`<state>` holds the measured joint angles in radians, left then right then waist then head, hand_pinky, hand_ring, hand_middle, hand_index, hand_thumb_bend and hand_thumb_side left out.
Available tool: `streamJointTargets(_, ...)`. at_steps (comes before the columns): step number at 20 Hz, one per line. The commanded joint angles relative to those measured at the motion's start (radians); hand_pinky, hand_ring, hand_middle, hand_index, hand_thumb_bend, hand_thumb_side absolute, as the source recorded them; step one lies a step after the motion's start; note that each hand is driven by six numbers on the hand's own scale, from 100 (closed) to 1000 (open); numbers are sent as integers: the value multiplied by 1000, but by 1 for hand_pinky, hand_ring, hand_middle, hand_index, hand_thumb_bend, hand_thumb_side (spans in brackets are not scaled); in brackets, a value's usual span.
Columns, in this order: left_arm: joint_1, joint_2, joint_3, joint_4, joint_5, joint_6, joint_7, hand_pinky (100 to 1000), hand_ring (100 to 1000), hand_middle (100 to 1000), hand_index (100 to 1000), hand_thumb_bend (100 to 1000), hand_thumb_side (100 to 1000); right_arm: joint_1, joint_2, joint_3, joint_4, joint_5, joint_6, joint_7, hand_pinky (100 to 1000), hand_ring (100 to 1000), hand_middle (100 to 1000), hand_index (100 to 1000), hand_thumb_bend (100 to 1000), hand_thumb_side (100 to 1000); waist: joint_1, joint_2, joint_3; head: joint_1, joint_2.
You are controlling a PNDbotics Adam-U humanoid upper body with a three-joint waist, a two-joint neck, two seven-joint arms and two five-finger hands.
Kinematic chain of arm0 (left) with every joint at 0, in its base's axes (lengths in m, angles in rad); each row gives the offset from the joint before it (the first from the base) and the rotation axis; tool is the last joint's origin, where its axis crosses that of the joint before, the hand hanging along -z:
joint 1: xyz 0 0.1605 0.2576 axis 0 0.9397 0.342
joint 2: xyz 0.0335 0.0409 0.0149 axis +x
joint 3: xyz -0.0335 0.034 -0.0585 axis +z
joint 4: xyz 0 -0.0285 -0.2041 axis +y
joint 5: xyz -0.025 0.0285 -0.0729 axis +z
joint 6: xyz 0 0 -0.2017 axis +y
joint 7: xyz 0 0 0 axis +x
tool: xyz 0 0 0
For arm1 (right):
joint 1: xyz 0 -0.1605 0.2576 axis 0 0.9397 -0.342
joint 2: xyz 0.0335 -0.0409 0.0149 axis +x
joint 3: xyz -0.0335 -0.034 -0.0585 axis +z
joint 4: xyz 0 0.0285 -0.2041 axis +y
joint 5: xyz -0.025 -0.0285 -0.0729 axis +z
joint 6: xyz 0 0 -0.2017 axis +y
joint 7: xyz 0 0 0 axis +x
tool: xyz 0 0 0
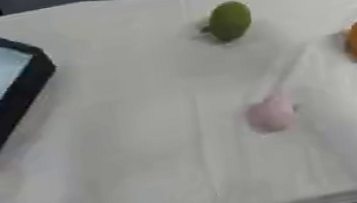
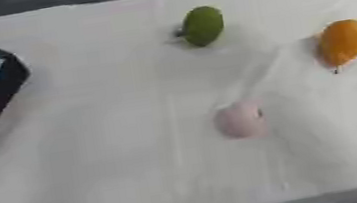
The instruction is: Pick up the objects with one hand, pass them to the other hand, and then place them into the box on the other side of the table.
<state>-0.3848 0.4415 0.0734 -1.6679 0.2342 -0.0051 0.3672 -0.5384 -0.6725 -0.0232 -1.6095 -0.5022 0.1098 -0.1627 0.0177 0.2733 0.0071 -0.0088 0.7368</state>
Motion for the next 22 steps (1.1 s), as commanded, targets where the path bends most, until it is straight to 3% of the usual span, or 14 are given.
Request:
streamJointTargets(1, -3, 7, 13, -16, -5, -4, 10, 784, 897, 900, 950, 740, 691, 6, 0, -12, -31, 26, -30, -15, 851, 866, 854, 898, 350, 492, 3, -8, -2, 1, 3)
streamJointTargets(3, -2, 2, 13, -14, -6, -9, 13, 783, 895, 899, 949, 738, 691, 22, 26, -17, -43, 50, -49, -26, 852, 869, 856, 899, 341, 496, 5, -7, -3, -3, 0)
streamJointTargets(4, -2, -1, 14, -13, -6, -12, 15, 782, 894, 898, 949, 739, 686, 32, 41, -20, -52, 64, -58, -31, 852, 871, 857, 899, 368, 457, 7, -7, -4, -5, -1)
streamJointTargets(6, -2, -3, 14, -11, -6, -16, 19, 781, 892, 896, 948, 735, 691, 53, 64, -25, -73, 90, -69, -37, 852, 870, 856, 899, 348, 491, 9, -6, -5, -8, -3)
streamJointTargets(12, -1, -10, 12, -11, -2, -20, 19, 778, 889, 893, 944, 735, 690, 88, 70, -28, -100, 124, -40, -23, 851, 862, 850, 900, 384, 457, 10, -10, -8, -22, -10)
streamJointTargets(17, 0, -16, 8, -14, -3, -14, 13, 774, 885, 886, 940, 729, 689, 91, -3, -28, -98, 143, 35, 54, 852, 861, 842, 905, 427, 433, 7, -14, -6, -53, -27)
streamJointTargets(22, -1, -76, 19, -17, -11, -6, 26, 770, 883, 884, 936, 729, 686, 58, -134, -24, -92, 225, 120, 186, 856, 866, 844, 903, 423, 381, 0, -18, -8, -71, -61)
